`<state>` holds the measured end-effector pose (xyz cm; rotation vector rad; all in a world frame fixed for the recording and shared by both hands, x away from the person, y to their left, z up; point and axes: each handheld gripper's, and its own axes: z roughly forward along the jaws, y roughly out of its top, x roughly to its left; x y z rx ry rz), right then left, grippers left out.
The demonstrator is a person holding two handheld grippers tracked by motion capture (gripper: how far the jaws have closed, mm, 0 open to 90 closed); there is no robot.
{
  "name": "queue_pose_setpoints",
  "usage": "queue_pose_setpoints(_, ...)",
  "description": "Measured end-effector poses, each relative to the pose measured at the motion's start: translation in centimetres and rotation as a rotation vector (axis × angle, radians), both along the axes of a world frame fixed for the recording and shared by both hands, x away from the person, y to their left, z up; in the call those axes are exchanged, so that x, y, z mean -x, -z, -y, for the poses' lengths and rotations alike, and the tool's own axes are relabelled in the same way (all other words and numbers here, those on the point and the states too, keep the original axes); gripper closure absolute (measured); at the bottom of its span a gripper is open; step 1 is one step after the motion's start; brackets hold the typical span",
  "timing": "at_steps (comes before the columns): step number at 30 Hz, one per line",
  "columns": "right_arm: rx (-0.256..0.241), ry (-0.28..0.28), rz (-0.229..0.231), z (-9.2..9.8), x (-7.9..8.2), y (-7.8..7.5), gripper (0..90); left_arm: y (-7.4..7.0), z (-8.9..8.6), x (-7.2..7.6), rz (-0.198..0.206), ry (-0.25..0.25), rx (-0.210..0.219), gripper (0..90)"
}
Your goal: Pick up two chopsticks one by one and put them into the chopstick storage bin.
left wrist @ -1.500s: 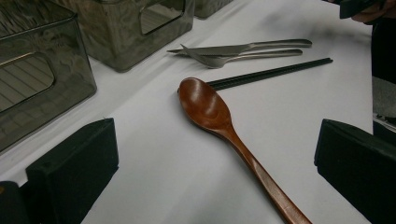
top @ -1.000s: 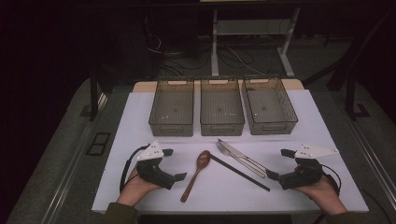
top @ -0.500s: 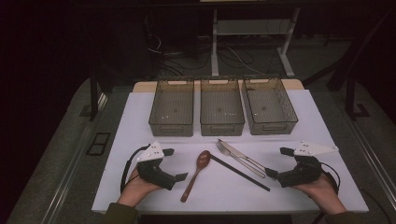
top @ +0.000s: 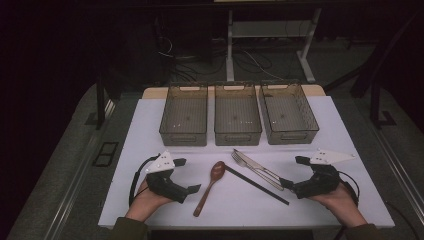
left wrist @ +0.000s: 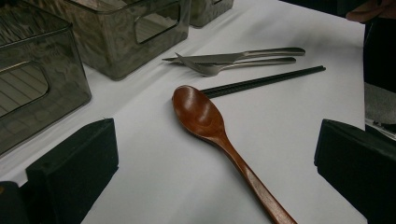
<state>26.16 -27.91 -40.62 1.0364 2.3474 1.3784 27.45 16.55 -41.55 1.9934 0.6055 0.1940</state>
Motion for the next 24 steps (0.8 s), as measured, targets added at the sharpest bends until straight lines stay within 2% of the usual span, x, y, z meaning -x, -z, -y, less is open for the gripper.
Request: queue_pose_setpoints(24,0.025,-0.05,-0.017,-3.2,-1.6,0.2,0.0,0.1,0.3,0.0,0.007,0.002,0.002,0.0)
